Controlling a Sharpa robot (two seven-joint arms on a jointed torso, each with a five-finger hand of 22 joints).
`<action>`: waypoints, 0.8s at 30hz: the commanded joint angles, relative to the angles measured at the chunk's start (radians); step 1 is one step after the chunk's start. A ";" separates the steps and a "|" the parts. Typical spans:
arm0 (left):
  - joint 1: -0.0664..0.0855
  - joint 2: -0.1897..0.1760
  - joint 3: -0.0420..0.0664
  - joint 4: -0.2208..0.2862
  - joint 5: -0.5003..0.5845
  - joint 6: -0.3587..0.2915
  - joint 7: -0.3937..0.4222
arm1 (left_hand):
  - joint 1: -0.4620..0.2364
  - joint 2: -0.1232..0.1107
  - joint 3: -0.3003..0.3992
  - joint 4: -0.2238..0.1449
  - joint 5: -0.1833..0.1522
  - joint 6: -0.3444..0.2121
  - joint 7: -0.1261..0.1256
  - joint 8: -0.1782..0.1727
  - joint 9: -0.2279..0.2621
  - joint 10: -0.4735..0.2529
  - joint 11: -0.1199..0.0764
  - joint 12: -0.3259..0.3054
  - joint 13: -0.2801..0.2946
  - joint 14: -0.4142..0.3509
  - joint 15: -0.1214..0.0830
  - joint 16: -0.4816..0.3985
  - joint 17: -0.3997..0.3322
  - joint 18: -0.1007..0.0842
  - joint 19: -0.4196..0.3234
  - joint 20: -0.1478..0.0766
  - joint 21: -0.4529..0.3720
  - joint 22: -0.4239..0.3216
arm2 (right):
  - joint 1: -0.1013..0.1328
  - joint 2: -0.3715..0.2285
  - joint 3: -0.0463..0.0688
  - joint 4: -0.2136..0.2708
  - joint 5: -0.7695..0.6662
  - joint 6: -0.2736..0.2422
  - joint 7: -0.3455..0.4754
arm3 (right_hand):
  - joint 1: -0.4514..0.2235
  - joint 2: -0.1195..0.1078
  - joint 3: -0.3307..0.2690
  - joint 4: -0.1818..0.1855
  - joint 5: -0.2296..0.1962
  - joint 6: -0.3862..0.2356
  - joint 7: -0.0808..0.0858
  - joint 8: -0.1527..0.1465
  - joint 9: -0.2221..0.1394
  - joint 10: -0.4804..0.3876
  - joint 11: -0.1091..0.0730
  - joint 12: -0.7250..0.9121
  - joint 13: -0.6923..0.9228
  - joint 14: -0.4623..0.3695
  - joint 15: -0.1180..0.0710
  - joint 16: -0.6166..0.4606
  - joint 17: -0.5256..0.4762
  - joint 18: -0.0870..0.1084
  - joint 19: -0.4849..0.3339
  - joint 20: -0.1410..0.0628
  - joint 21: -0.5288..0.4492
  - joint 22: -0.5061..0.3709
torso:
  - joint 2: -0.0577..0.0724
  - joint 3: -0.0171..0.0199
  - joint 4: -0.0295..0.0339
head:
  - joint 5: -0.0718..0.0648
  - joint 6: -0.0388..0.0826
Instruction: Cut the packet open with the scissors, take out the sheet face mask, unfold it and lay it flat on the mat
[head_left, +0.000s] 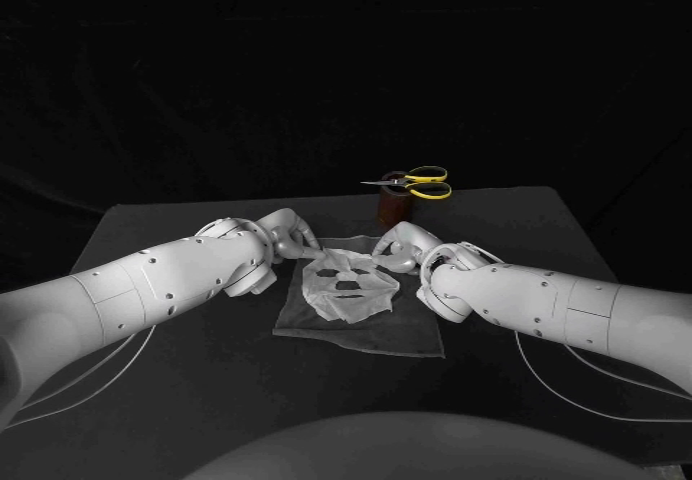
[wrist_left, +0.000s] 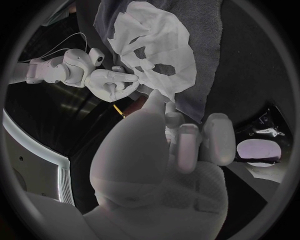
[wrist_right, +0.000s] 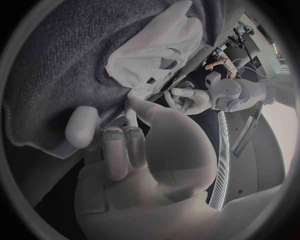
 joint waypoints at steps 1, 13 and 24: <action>-0.004 0.014 -0.002 -0.011 -0.055 -0.022 0.028 | -0.011 -0.015 -0.008 0.005 -0.006 0.006 0.005 -0.007 -0.003 0.006 0.003 0.008 0.003 0.089 -0.003 0.004 0.210 -0.008 0.006 0.000 0.002 0.000 | 0.002 0.004 0.001 -0.006 -0.008 -0.041 0.011 | 0.009 0.004 0.007 0.000 0.005 0.013 -0.005 0.008 0.022 0.108 -0.007 0.003 0.263 0.106 -0.010 0.004 0.263 -0.004 0.000 -0.005 0.007 0.002 | 0.001 0.0000 0.0005 | -0.002 0.000; -0.014 0.047 -0.006 -0.053 -0.121 -0.076 -0.023 | -0.037 -0.012 -0.020 0.004 -0.006 0.035 0.000 0.008 -0.002 0.028 0.001 0.029 0.033 0.092 -0.003 0.007 0.218 -0.010 0.012 0.002 0.008 0.007 | 0.006 0.010 0.001 -0.014 -0.018 -0.047 0.020 | 0.004 0.001 0.016 -0.005 0.005 0.018 -0.007 0.015 0.027 0.108 -0.008 0.003 0.263 0.106 -0.011 0.004 0.263 -0.004 -0.001 -0.006 0.005 0.002 | 0.000 0.0015 -0.0001 | -0.005 0.000; -0.015 0.058 -0.006 -0.049 -0.147 -0.067 -0.048 | -0.006 0.001 -0.002 -0.001 -0.005 0.045 -0.007 0.014 -0.003 0.033 -0.007 0.033 0.039 0.094 -0.009 0.009 0.223 -0.011 0.017 -0.003 0.012 0.014 | 0.010 0.010 0.002 -0.013 -0.028 -0.029 0.012 | -0.022 -0.023 0.008 -0.003 0.004 -0.004 -0.003 0.009 0.030 0.108 -0.006 0.003 0.263 0.106 -0.010 0.004 0.263 -0.001 -0.010 -0.007 -0.012 -0.007 | -0.001 0.0005 0.0001 | -0.008 0.000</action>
